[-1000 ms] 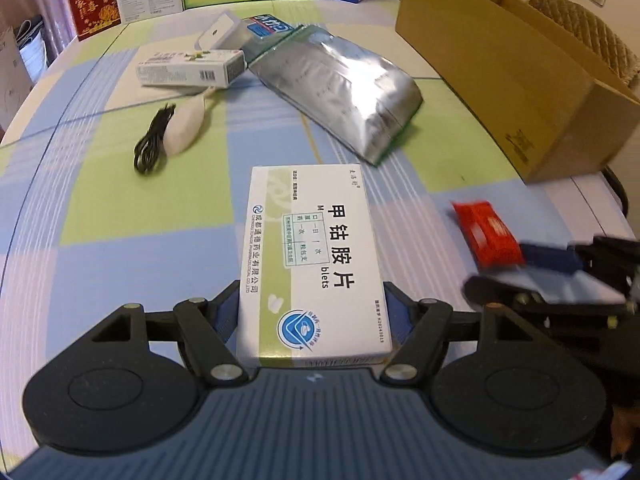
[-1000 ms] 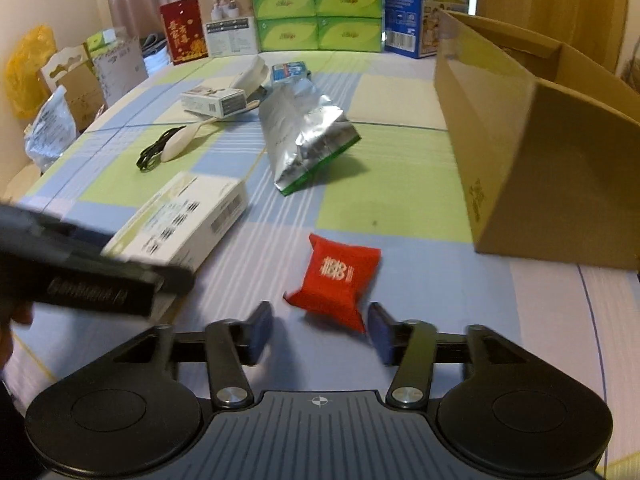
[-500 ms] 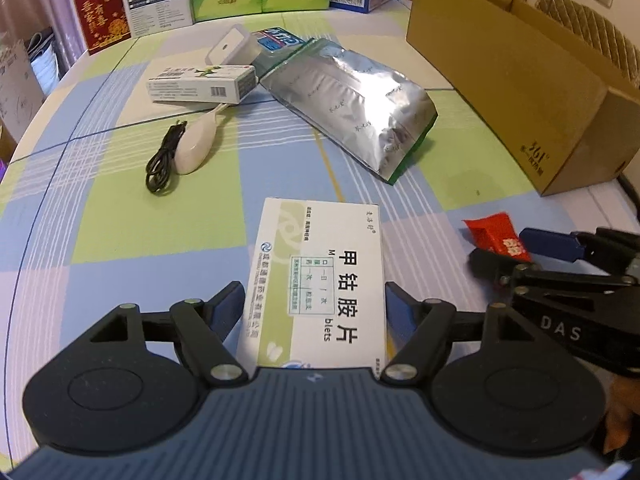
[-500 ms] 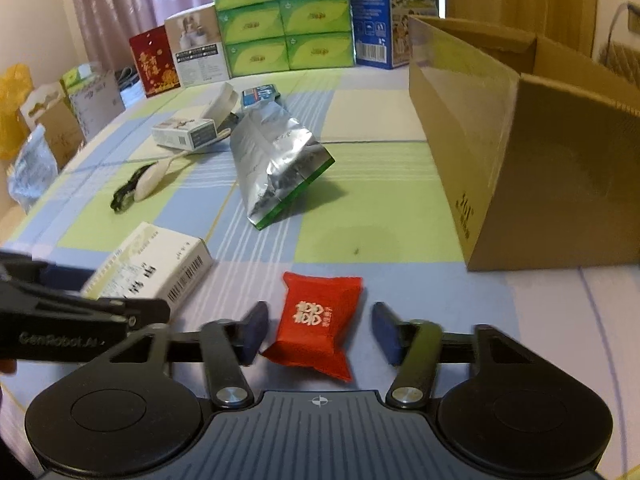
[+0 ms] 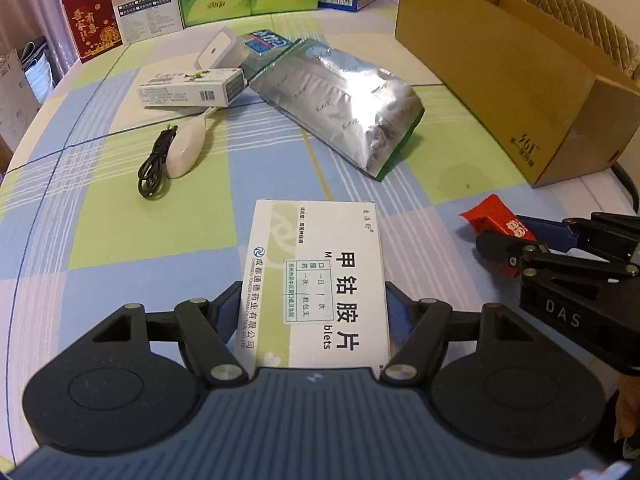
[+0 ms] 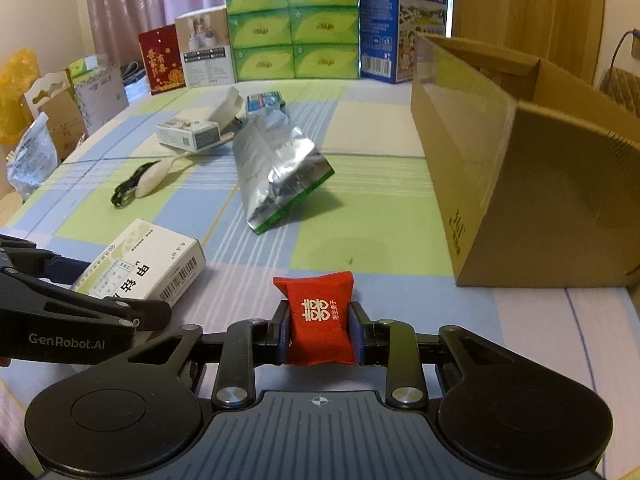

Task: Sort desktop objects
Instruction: 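Carry medicine box in left tool and red packet in right tool to cardboard box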

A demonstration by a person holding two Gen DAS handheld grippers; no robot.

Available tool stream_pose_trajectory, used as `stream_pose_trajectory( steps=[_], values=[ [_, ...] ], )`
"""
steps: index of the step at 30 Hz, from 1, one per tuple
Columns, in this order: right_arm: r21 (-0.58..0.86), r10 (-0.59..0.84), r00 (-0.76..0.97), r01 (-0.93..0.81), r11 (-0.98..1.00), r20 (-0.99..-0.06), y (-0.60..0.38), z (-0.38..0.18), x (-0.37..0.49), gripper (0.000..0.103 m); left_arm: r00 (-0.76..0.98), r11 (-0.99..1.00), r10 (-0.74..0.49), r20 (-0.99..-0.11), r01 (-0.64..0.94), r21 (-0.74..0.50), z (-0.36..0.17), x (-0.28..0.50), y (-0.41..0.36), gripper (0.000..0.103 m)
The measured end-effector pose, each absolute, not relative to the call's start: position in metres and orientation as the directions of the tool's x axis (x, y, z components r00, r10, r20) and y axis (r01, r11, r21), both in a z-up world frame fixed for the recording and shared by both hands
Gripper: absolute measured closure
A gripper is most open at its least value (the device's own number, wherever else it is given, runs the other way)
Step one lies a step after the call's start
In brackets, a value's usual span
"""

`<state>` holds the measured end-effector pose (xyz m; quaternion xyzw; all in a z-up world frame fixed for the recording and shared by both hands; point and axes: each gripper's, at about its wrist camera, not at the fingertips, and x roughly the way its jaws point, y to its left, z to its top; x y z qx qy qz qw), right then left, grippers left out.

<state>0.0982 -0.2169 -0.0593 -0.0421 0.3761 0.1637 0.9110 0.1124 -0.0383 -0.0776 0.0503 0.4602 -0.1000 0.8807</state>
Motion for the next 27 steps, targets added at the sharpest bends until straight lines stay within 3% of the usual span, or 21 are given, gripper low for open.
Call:
stream_pose_trajectory(
  steps=[27],
  values=[
    [0.08, 0.284, 0.744, -0.298, 0.951, -0.605, -0.259, 0.023, 0.041, 0.077, 0.615, 0.974, -0.178, -0.768, 0.222, -0.048, 0.001, 0.049, -0.068, 0.036]
  ],
)
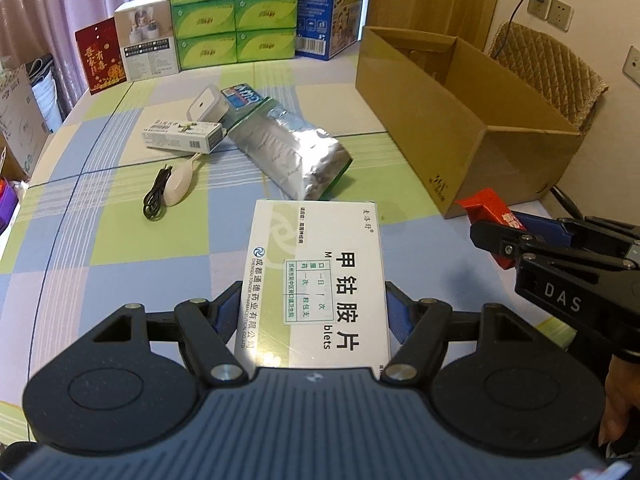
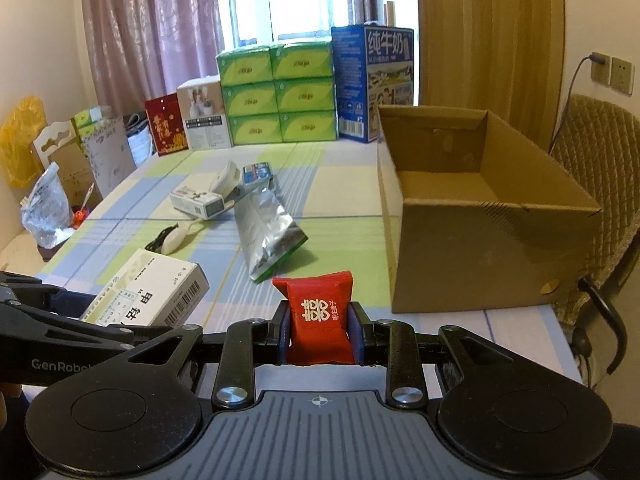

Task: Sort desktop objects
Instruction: 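Carry medicine box in left tool and red packet in right tool to cardboard box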

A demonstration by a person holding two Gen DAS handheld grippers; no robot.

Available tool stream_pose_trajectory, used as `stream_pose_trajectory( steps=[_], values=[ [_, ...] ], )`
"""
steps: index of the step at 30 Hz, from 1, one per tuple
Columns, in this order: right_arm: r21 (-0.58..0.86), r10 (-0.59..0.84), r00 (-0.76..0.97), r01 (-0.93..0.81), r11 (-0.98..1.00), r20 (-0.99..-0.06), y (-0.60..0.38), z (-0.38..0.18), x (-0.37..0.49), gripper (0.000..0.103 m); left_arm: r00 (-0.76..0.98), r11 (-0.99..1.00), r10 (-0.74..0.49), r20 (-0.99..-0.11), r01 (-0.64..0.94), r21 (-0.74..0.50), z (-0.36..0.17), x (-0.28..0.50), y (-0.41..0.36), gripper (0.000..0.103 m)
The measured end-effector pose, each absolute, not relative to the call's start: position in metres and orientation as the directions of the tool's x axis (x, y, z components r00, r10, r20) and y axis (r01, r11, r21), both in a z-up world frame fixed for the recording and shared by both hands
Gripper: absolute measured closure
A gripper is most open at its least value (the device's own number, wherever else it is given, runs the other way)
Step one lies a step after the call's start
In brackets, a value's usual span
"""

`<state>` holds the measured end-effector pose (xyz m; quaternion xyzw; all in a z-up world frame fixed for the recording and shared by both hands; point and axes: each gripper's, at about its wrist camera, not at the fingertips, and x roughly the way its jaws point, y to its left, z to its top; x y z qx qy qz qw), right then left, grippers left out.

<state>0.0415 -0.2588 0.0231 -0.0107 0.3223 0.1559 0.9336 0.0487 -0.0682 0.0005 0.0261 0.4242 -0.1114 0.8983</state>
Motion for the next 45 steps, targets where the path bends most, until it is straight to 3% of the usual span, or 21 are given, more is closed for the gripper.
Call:
stream_pose_trajectory(
  steps=[45],
  values=[
    [0.094, 0.177, 0.811, -0.15, 0.984, -0.558, -0.337, 0.062, 0.057, 0.077, 0.622, 0.931, -0.289, -0.728, 0.359, -0.063, 0.034, 0.067, -0.143, 0.036]
  ],
)
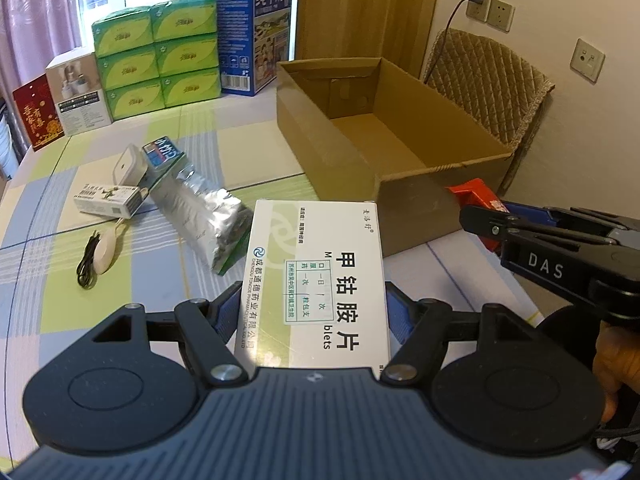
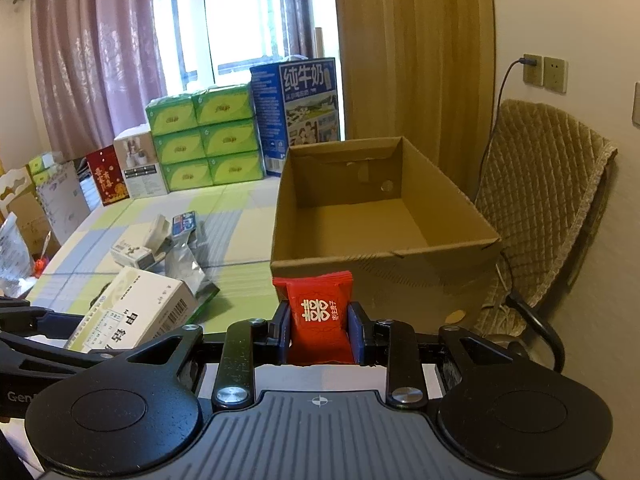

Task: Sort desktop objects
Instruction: 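Carry medicine box in left tool and red packet in right tool to cardboard box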

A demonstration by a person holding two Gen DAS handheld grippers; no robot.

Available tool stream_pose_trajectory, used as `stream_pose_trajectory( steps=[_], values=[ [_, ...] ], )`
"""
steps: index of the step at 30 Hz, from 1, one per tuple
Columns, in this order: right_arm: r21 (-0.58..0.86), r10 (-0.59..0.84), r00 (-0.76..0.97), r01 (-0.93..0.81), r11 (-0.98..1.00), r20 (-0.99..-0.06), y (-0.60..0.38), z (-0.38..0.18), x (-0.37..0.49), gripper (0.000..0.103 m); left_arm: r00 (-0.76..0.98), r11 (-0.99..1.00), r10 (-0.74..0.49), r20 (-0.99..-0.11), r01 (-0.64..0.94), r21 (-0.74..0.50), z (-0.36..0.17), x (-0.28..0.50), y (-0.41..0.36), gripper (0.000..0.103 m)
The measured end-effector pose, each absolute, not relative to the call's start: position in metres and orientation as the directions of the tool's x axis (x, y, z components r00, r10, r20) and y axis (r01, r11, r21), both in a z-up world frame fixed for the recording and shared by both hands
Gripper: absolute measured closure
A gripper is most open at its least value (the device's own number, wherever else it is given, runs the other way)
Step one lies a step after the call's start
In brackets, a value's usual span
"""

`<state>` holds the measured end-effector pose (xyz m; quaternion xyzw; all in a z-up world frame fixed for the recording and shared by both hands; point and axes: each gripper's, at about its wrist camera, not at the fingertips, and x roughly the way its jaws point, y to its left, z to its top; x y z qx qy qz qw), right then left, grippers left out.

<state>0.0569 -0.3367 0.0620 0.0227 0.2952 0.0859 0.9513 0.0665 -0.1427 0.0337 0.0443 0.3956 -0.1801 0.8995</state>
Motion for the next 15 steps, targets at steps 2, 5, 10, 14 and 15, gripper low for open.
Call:
stream_pose_trajectory(
  steps=[2, 5, 10, 14, 15],
  values=[
    [0.093, 0.174, 0.817, -0.148, 0.985, -0.55, -0.34, 0.066, 0.059, 0.077, 0.621, 0.928, -0.299, -0.725, 0.366, -0.069, 0.037, 0.07, -0.147, 0.036],
    [0.095, 0.172, 0.827, -0.143, 0.985, -0.535, -0.348, 0.074, 0.065, 0.077, 0.62, 0.924, -0.316, -0.718, 0.374, -0.083, 0.043, 0.078, -0.154, 0.036],
    [0.072, 0.158, 0.852, -0.141, 0.987, -0.498, -0.365, 0.091, 0.082, 0.077, 0.631, 0.916, -0.345, -0.695, 0.387, -0.103, 0.059, 0.097, -0.172, 0.036],
    [0.053, 0.149, 0.864, -0.141, 0.989, -0.48, -0.382, 0.103, 0.107, 0.077, 0.639, 0.91, -0.366, -0.677, 0.399, -0.116, 0.071, 0.119, -0.19, 0.036],
    [0.05, 0.147, 0.866, -0.14, 0.989, -0.478, -0.386, 0.105, 0.114, 0.077, 0.641, 0.908, -0.369, -0.673, 0.401, -0.117, 0.073, 0.125, -0.195, 0.036]
  ],
)
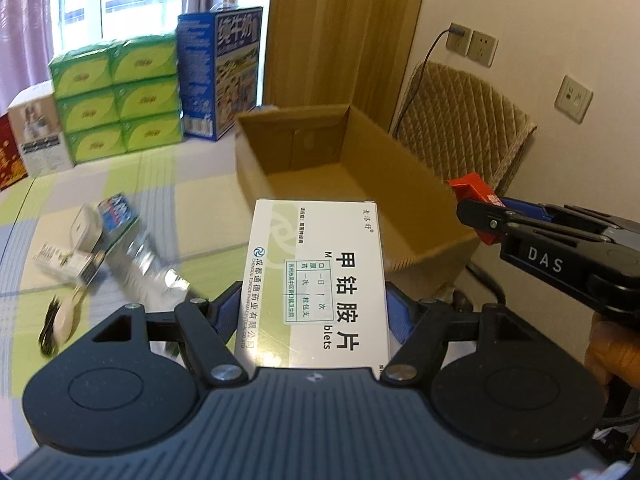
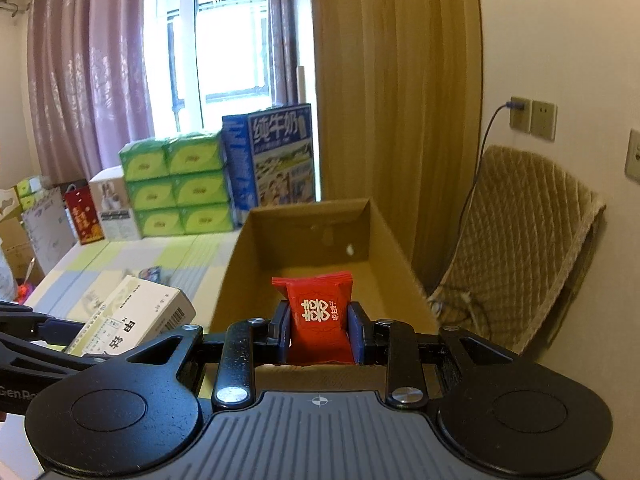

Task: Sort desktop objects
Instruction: 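Carry medicine box in left tool and red packet in right tool to cardboard box, then open left tool dropping medicine box in cardboard box while right releases red packet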

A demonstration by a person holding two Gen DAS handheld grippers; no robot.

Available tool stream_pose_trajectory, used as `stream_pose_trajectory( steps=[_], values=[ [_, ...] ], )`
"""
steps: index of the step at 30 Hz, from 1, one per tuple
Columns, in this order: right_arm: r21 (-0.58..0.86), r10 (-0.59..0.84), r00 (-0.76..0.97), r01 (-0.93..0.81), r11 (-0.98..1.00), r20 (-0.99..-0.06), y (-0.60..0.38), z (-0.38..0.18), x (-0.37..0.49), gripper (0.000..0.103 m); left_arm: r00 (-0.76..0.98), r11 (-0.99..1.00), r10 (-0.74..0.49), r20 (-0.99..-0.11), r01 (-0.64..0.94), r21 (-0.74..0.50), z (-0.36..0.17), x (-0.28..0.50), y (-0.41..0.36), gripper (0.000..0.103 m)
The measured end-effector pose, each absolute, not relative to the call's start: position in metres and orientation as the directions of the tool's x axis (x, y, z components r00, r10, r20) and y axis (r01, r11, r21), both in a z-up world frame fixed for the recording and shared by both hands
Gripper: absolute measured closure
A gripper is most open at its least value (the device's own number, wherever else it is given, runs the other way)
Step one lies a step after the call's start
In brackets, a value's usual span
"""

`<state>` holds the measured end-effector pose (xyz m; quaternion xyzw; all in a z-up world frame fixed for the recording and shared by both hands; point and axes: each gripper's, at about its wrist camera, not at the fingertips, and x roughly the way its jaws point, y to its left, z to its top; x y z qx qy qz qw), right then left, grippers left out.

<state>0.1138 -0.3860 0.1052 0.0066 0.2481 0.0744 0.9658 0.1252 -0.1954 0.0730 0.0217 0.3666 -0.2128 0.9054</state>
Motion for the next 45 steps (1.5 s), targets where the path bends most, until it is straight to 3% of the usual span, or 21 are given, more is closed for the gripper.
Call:
stream_pose_trajectory(
  steps=[13, 26, 45],
  values=[
    [0.06, 0.145, 0.841, -0.133, 0.989, -0.521, -0.42, 0.095, 0.192, 0.077, 0.63, 0.906, -0.384, -0.675, 0.399, -0.142, 0.073, 0.204, -0.248, 0.036],
    [0.077, 0.158, 0.814, -0.139, 0.987, -0.559, -0.427, 0.072, 0.226, 0.077, 0.602, 0.911, -0.376, -0.704, 0.381, -0.16, 0.05, 0.234, -0.266, 0.036],
    [0.12, 0.187, 0.8, -0.145, 0.982, -0.57, -0.424, 0.062, 0.239, 0.076, 0.659, 0.935, -0.335, -0.674, 0.323, -0.149, 0.055, 0.241, -0.232, 0.031]
  ],
)
